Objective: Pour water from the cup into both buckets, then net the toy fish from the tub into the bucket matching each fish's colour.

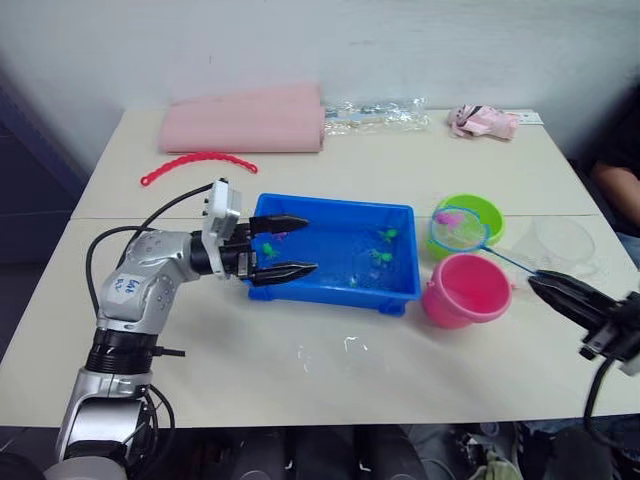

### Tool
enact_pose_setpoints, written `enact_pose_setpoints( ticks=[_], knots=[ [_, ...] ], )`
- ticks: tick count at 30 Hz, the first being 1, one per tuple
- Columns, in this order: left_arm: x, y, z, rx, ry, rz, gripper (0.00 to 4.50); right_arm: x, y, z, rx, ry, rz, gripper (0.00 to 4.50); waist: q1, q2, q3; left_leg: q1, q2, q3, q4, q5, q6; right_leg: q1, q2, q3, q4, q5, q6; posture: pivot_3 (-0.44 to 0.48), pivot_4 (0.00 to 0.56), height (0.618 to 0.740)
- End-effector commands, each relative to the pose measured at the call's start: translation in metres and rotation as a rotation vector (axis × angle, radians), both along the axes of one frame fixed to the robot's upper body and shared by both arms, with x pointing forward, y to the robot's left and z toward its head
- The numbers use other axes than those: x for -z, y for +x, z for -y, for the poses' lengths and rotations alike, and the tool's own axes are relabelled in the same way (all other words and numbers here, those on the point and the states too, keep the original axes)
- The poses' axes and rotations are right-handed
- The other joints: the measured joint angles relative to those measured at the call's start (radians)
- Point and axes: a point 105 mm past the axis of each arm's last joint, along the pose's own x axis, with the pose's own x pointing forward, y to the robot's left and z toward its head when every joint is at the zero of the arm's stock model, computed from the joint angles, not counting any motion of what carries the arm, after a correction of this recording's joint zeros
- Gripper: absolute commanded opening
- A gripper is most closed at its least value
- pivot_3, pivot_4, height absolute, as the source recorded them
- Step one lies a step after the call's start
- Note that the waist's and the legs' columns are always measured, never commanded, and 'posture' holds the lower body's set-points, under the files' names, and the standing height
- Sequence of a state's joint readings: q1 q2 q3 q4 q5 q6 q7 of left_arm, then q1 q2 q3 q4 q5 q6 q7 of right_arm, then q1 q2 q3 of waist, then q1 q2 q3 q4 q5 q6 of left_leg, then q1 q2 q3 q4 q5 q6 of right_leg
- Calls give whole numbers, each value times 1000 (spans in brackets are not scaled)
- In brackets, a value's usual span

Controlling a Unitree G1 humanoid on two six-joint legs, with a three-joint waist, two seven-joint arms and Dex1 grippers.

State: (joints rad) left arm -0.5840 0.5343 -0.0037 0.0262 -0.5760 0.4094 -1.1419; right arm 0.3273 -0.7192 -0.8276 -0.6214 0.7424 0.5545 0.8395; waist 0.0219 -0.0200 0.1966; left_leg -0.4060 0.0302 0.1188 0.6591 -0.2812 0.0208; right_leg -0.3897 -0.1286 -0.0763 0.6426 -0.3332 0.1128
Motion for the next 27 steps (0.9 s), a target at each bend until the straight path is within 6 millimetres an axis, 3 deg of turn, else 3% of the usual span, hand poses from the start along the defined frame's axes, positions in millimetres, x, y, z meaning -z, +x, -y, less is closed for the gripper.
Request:
enact_pose_setpoints(
  ticks=[1, 6, 16, 22, 27],
  knots=[
    [-3, 0, 8, 31, -13, 32, 4467, -9, -13, 21, 92, -144, 60, 0, -1, 0, 0, 1, 0, 0, 0, 0, 0, 0, 0, 0, 0, 0, 0, 0, 150, 740],
    [1, -1, 16, 62, -15, 33, 4467, 3, -20, 38, 139, -315, 76, 0, 1, 0, 0, 1, 0, 0, 1, 0, 0, 1, 0, 0, 0, 0, 1, 0, 150, 740],
    [-1, -2, 21, 84, -20, 32, 4467, 19, -28, 28, 1, -629, 111, 0, 0, 0, 0, 1, 0, -1, 1, 0, 0, 2, 0, 0, 0, 0, 1, 0, 150, 740],
    [-1, -2, 22, 89, -20, 25, 4467, 19, -20, 30, -40, -1033, 261, 0, -1, 0, 0, 3, 0, -1, 3, 0, 0, 4, 0, 0, -1, 1, 2, 0, 150, 740],
    [0, -1, 23, 91, -20, 22, 4467, 25, -16, 31, -98, -1155, 327, 0, -1, 0, 0, 4, 0, -2, 3, 0, 0, 6, 0, -1, -2, 1, 2, 0, 150, 740]
  ],
)
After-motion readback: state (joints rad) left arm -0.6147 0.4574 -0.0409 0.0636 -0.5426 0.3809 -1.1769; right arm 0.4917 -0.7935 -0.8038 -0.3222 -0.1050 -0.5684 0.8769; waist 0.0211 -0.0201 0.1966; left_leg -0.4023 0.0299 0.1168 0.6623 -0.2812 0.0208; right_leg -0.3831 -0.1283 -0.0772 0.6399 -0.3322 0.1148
